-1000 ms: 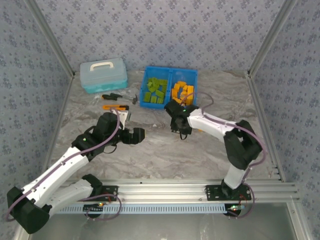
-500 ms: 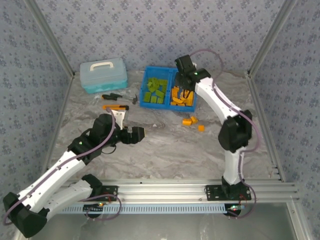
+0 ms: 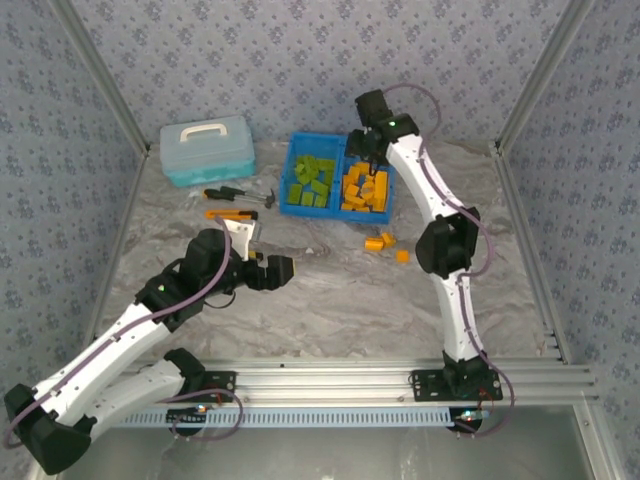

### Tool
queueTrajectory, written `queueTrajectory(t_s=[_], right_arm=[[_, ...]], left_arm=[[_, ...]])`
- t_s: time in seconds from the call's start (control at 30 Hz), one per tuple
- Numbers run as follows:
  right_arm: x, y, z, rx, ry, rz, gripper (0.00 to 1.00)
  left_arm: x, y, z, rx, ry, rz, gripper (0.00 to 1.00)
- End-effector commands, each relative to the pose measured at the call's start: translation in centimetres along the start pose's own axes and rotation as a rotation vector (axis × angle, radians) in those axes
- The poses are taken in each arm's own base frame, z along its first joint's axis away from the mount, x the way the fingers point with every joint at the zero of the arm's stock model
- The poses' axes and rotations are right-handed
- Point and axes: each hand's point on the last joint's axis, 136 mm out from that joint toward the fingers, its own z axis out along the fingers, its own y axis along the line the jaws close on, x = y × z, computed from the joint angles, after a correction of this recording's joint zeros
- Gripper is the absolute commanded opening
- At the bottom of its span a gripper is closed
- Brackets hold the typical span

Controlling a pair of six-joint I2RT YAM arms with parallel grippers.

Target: Sort the legos into containers by color

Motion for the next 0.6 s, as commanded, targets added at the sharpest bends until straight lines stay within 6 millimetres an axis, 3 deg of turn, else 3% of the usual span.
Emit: queueTrajectory(t_s=[0.0, 0.13, 0.27, 0.43, 0.57], right_arm=[[1.1, -0.7, -8.0, -0.032, -0.006, -0.084, 0.69], [6.4, -3.2, -12.0, -0.039, -0.039, -0.158, 0.8], [12.8, -7.9, -12.5, 0.018, -0.005, -0.149, 0.89], [20.0, -12.7, -8.5, 0.074, 0.136, -0.135, 0.93], [22.3, -13.4, -5.2, 0.051, 0.225, -0.127, 0.98]], left_arm=[[-1.2, -1.1, -0.3, 0.043, -0.045, 0.017, 0.99], [-1.4, -1.1, 0.2, 0.042, -0.049, 0.023, 0.99], [-1.7, -1.3, 0.9, 0.047, -0.044, 0.029, 0.99], [-1.8, -1.7, 1.9, 0.055, -0.025, 0.028, 0.99], [-1.6, -1.8, 2.1, 0.057, -0.012, 0.024, 0.99]])
